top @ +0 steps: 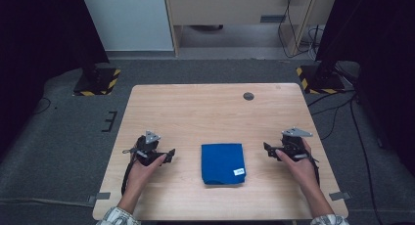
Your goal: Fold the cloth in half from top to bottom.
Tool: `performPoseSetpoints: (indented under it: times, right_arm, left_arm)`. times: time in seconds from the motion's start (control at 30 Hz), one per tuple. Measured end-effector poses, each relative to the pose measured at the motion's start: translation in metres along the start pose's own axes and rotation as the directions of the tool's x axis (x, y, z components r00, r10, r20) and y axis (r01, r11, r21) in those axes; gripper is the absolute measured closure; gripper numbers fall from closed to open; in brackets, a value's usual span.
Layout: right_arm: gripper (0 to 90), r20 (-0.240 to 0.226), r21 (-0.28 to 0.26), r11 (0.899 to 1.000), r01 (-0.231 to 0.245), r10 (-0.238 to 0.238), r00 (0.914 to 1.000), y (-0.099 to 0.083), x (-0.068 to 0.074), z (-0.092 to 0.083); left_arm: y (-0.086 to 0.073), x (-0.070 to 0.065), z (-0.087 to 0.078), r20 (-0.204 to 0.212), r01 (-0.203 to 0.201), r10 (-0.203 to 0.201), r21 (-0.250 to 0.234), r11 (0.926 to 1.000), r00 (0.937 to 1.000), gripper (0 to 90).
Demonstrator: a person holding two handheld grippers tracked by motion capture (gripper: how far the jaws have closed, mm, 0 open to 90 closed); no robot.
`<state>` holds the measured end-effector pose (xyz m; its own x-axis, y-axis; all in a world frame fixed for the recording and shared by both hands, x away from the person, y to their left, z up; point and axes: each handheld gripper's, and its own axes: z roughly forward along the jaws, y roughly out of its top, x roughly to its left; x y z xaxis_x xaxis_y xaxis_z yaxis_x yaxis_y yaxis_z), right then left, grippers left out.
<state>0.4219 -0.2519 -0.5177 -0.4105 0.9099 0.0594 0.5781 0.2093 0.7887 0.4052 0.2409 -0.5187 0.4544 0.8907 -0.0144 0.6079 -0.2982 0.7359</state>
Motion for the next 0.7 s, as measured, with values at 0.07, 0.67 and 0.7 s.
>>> performPoseSetpoints:
  times: [0.07,0.67,0.7]
  right_arm:
    - [10.1,0.009,0.015,1.0,-0.013,0.013,0.9999,-0.002,-0.004,0.004]
    - [6.5,0.067,0.112,0.994,0.015,-0.023,0.9975,-0.01,-0.004,0.022]
    - [6.5,0.063,0.111,0.994,0.019,-0.027,0.9976,-0.011,-0.004,0.021]
  left_arm:
    - [-0.001,0.003,0.002,-0.006,0.007,-0.007,0.01,0.9999,1.0,6.0]
    - [-0.012,0.0,0.014,-0.002,-0.024,0.024,0.052,0.9983,0.9997,0.7]
    - [-0.012,0.0,0.014,-0.002,-0.024,0.024,0.052,0.9984,0.9997,0.4]
